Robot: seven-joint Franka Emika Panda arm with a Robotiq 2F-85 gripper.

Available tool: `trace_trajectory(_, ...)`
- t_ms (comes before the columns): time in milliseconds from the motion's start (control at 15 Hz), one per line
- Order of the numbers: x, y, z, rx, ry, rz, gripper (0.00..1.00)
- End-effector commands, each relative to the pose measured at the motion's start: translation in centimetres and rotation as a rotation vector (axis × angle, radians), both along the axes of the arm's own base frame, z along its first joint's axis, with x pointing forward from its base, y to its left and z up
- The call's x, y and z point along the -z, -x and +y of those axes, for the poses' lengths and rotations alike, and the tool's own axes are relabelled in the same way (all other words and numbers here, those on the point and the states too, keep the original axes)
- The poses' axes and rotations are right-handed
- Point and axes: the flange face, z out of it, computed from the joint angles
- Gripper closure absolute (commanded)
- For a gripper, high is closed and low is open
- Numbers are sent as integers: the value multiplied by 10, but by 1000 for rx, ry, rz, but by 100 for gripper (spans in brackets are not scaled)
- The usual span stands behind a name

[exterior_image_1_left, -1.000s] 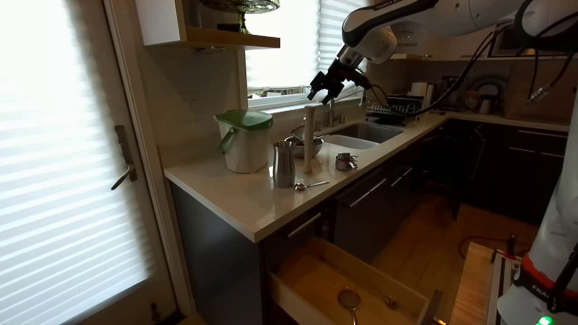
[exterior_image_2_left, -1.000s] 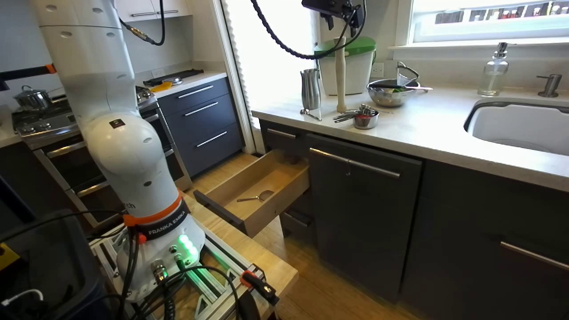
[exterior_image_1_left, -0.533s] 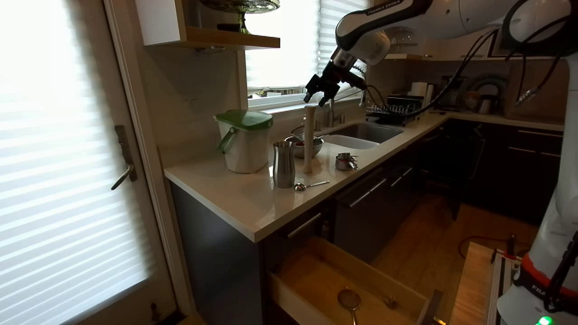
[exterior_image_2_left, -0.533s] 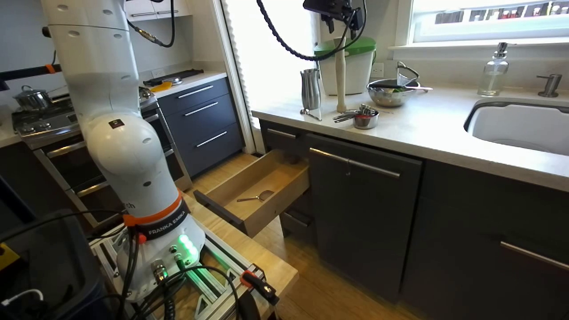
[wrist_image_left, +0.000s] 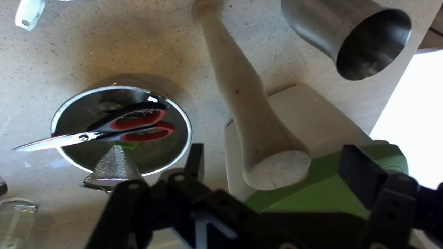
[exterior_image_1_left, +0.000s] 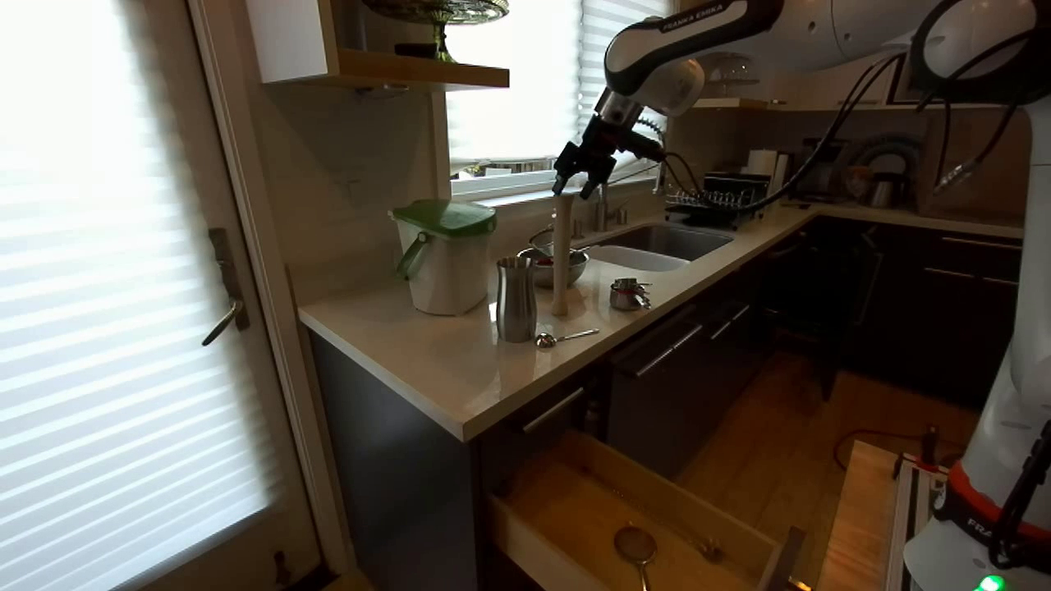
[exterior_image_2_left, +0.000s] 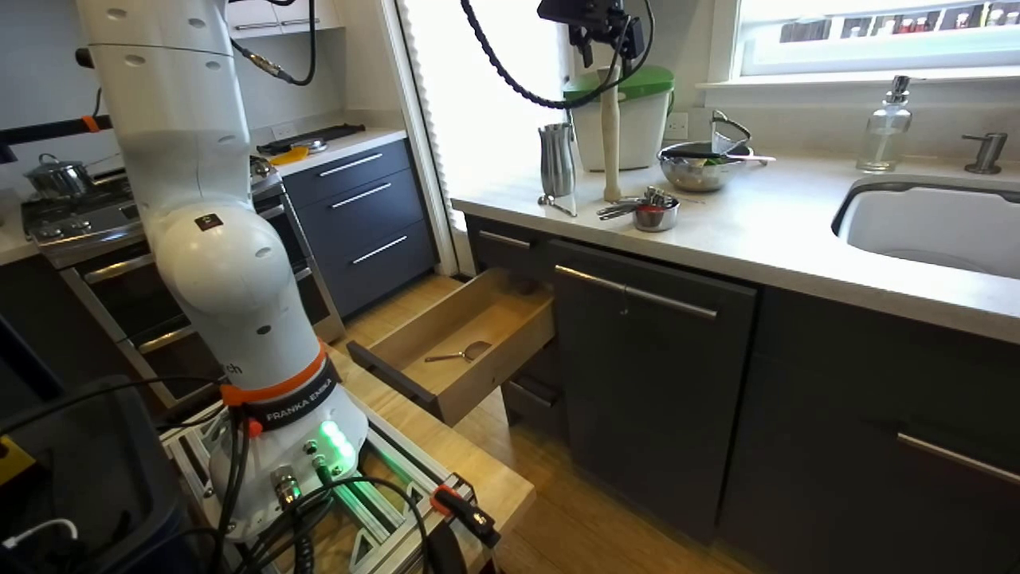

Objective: Put the wooden mortar in the silver cup

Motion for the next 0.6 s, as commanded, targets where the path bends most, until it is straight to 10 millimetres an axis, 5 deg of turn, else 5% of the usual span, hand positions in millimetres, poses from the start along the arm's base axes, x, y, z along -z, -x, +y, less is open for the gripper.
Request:
trace_trajectory(0, 6, -9, 3, -5, -18, 4, 0)
trace_trajectory(200, 9, -12, 7, -9, -6, 2, 0)
trace_trajectory(533, 6, -12, 6, -9, 10, 5, 51)
